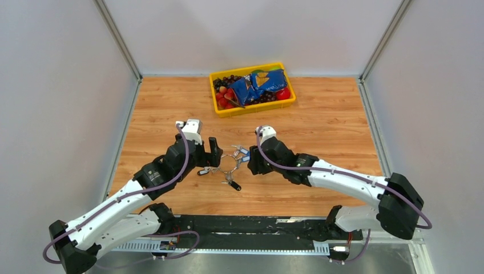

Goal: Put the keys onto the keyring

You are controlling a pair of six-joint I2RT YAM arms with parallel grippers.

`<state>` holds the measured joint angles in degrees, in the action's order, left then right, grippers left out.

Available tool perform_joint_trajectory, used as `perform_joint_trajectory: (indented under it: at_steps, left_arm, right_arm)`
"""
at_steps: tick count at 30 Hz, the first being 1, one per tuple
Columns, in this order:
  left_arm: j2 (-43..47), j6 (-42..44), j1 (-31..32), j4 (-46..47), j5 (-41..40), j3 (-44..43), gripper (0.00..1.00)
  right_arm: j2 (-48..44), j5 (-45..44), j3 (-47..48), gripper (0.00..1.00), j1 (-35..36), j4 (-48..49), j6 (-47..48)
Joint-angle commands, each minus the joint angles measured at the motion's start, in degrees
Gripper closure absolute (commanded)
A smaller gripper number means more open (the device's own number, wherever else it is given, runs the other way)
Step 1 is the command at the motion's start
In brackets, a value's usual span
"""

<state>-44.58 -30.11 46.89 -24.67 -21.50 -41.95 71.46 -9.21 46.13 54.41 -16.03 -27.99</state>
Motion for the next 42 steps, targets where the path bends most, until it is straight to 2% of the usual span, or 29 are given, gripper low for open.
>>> perform_joint_trajectory:
  at_steps: [1, 3, 6, 19, 26, 42]
  left_arm:
    - [1.7, -1.8, 0.0, -0.4, -0.4, 0.8, 0.0]
    - [2.5, -2.2, 0.0, -1.0, -0.5, 1.0, 0.0]
    - [4.0, -2.5, 0.0, -1.4, -0.5, 1.6, 0.0]
    - [10.4, -4.3, 0.0, -5.6, -2.9, 1.6, 0.0]
    - [14.2, -4.3, 0.0, -7.5, -2.8, 1.3, 0.0]
    - [15.8, -2.8, 0.0, -9.0, -2.4, 0.5, 0.0]
  right_arm:
    - [5.0, -0.1, 3.6, 0.55, 1.7, 4.6, -3.8]
    - [7.1, 0.0, 4.4, 0.62, 3.3, 5.9, -5.4]
    - [11.2, 0.8, 5.8, 0.64, 6.0, 8.1, -7.5]
    - [24.9, 1.8, 13.3, 0.63, 11.5, 11.3, -13.7]
    - [27.9, -0.3, 15.1, 0.62, 11.5, 11.9, -15.3]
    - [32.0, -3.9, 16.6, 0.6, 11.5, 11.9, -17.7]
